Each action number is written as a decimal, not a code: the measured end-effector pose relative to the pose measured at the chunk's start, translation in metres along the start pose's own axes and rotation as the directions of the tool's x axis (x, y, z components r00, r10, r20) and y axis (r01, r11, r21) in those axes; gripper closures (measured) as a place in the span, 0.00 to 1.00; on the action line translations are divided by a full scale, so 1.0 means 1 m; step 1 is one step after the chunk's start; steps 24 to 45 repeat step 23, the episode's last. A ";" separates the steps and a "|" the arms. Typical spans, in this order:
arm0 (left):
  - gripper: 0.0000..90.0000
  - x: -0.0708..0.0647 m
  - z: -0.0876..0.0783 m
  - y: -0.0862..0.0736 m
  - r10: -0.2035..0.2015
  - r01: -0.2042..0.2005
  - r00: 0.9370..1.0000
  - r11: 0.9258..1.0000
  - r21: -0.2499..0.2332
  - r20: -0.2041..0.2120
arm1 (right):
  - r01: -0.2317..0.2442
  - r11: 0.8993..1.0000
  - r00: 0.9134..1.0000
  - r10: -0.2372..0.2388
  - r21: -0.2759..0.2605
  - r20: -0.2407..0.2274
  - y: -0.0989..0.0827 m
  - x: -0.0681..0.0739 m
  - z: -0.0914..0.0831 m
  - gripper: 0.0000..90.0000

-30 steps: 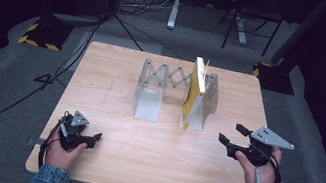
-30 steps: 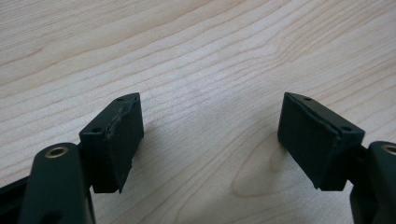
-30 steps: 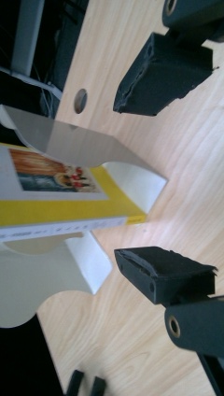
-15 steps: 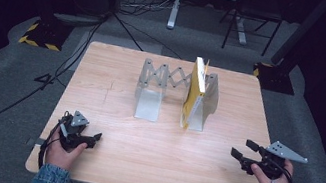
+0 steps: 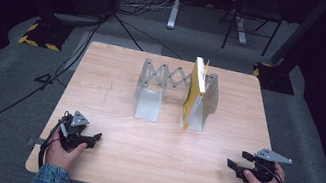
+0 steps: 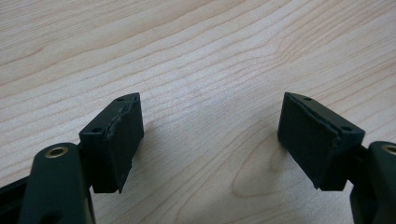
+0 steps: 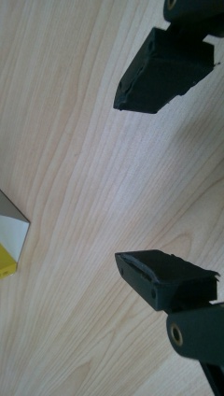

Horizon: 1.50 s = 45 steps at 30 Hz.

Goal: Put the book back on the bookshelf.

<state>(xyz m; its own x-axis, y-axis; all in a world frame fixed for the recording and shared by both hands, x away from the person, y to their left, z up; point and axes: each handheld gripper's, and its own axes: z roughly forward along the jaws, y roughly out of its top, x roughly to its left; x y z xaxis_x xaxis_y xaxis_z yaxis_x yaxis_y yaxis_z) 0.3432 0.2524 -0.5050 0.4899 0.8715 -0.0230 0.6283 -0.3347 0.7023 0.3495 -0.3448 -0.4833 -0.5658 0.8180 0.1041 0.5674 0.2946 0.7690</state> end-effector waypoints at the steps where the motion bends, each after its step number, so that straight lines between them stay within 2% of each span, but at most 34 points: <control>1: 0.26 0.000 0.000 0.000 0.000 0.000 1.000 1.000 0.000 0.000 | 0.001 1.000 1.000 -0.001 0.002 0.002 -0.001 0.000 0.002 0.24; 7: 0.26 0.000 0.000 0.000 0.000 0.000 1.000 1.000 0.000 0.000 | 0.031 0.999 0.999 -0.031 0.042 -0.009 -0.005 -0.002 0.010 0.22; 12: 0.26 0.000 0.000 0.000 0.003 -0.003 1.000 1.000 0.000 0.000 | 0.068 0.994 0.997 -0.070 0.083 0.019 -0.009 0.002 0.016 0.21; 15: 0.26 0.000 0.000 0.000 0.001 -0.001 1.000 1.000 -0.001 0.000 | 0.100 0.993 0.994 -0.103 0.065 0.043 -0.012 0.005 0.020 0.16; 45: 0.26 0.000 0.000 0.000 0.003 -0.003 1.000 1.000 0.000 0.000 | 0.099 0.993 0.994 -0.102 0.061 0.049 -0.012 0.006 0.021 0.16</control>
